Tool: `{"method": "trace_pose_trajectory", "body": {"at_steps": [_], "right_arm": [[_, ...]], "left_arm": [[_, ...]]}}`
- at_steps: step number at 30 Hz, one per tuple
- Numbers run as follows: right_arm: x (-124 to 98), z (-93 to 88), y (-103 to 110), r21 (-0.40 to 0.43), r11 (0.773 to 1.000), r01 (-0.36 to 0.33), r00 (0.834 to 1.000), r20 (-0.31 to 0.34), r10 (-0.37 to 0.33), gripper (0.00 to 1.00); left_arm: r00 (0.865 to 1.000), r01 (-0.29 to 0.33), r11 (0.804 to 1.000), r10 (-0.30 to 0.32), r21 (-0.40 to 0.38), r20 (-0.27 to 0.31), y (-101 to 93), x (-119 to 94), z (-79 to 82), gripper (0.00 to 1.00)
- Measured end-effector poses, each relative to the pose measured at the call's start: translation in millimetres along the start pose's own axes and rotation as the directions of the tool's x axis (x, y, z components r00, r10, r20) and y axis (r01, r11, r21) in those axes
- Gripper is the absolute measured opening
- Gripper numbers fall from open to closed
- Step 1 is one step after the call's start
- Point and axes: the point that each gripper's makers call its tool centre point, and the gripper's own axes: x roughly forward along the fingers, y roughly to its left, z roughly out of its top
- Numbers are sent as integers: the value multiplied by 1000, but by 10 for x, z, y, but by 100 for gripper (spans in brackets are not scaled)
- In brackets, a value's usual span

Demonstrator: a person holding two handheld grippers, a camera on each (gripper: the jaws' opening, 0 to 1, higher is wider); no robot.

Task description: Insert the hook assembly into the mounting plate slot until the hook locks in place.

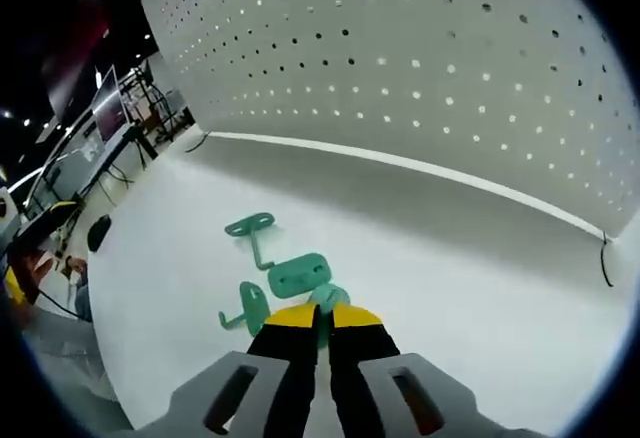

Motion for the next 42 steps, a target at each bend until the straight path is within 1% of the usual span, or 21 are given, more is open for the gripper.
{"method": "trace_pose_trajectory", "body": {"at_steps": [5,12,21,26,29,35,42], "right_arm": [[-10,4,-15,4,1000,8,1000,13,-8,1],[-83,12,-30,19,1000,12,999,42,-13,1],[-254,70,-32,34,999,18,996,87,-21,1],[-385,167,-5,34,999,19,991,134,-24,1],[-500,258,56,28,999,16,985,174,-21,1],[-688,396,171,14,1000,10,972,234,-13,1],[-948,583,253,34,999,-9,946,325,-2,1]], "left_arm": [[1000,2,1000,-2,2,-6,-5,5,-13,92],[1000,8,1000,-8,7,-14,-22,13,-31,92],[1000,18,1000,-17,18,-25,-58,15,-53,91],[999,28,999,-27,26,-30,-89,18,-63,91],[999,33,999,-32,34,-31,-108,14,-64,90],[999,43,998,-42,43,-30,-143,7,-59,90],[998,59,997,-57,50,-30,-184,12,-54,89]]}}
